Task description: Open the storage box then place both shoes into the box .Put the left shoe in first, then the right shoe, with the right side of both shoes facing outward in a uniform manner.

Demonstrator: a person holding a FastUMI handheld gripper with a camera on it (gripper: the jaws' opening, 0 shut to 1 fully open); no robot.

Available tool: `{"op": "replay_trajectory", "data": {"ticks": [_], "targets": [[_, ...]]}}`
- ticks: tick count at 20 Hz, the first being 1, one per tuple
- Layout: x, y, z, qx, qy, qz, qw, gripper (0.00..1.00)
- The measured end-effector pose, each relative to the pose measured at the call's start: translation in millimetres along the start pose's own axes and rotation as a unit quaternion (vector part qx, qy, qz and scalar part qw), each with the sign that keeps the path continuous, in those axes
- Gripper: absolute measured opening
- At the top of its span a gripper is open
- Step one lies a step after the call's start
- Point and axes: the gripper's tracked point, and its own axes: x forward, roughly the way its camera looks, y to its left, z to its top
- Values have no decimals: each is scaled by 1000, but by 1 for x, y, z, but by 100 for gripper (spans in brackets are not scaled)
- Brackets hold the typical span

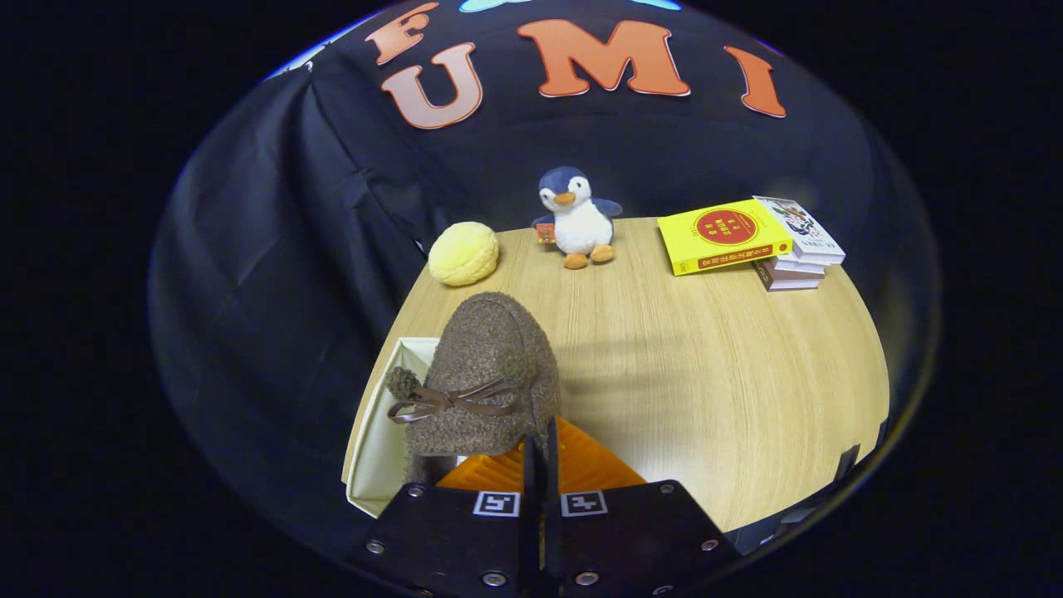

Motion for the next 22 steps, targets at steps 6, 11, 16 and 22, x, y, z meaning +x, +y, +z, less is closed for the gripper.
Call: {"op": "replay_trajectory", "data": {"ticks": [6,11,16,22], "targets": [[19,39,-21,-6,36,13,999,4],[21,38,-37,-25,64,-4,998,15],[4,28,-13,-16,30,8,999,24],[-38,-14,33,-21,-56,19,998,45]]}}
